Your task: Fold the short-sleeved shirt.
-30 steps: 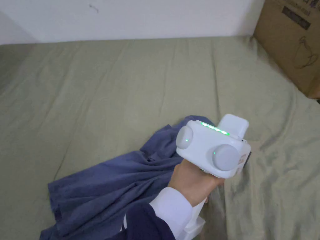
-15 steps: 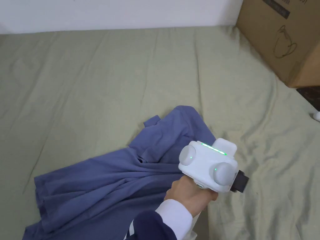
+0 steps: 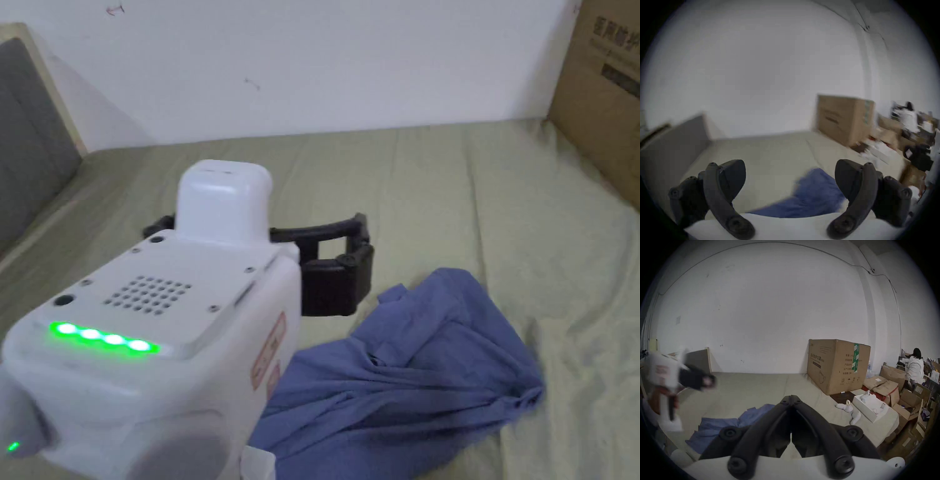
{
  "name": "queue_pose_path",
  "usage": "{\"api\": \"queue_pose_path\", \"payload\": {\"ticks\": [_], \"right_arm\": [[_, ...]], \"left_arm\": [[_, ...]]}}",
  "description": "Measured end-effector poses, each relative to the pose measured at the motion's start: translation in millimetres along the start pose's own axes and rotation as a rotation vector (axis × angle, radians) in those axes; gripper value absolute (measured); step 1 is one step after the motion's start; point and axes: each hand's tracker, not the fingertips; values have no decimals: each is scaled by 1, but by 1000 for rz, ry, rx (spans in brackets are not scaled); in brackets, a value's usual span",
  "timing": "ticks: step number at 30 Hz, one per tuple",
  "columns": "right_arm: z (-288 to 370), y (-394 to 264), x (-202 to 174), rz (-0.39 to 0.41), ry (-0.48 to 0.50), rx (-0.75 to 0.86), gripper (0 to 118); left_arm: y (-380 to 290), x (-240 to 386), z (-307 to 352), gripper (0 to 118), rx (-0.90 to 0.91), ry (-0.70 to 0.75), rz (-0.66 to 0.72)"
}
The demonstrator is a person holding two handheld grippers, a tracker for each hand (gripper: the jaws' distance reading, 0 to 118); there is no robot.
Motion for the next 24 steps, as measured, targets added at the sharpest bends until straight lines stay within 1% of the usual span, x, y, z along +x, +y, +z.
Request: {"api": "queue_pose_path", "payload": {"ticks": [3, 4, 5, 6, 7, 8, 9, 10, 11, 12, 15, 18, 22, 24], "right_arm": [[-4, 7, -10, -2, 26, 36, 0], [-4, 8, -12, -3, 39, 43, 0], [-4, 10, -15, -5, 46, 51, 0], [-4, 11, -18, -5, 52, 57, 0], [-4, 12, -20, -4, 60, 62, 0], [-4, 12, -23, -4, 66, 65, 0], [-3, 12, -25, -4, 69, 67, 0], [-3, 12, -27, -4, 73, 68, 0], [-3, 12, -28, -5, 75, 68, 0], [-3, 12, -30, -7, 78, 68, 0], [-4, 11, -33, -8, 85, 66, 0], [-8, 10, -35, 0, 86, 63, 0], [-16, 7, -37, 5, 86, 52, 0], [-23, 4, -38, 12, 88, 40, 0]], "left_arm": [[4, -31, 57, 112, 97, 264, -50], [2, -39, 72, 108, 101, 325, -77], [-1, -44, 86, 97, 86, 381, -119], [-5, -47, 97, 54, 72, 410, -139], [-10, -50, 103, 7, 66, 436, -161], [-15, -52, 110, 0, 60, 491, -167], [-21, -55, 117, 0, 50, 537, -143], [-24, -58, 124, 0, 72, 494, -107], [-25, -64, 123, 0, 48, 446, -58], [-27, -66, 124, 0, 31, 443, -29], [-27, -66, 117, 0, 23, 454, -36], [-32, -64, 104, 0, -12, 418, -5], [-52, -70, 50, 0, -194, 305, 58], [-70, -79, 5, 0, -330, 202, 105]]}}
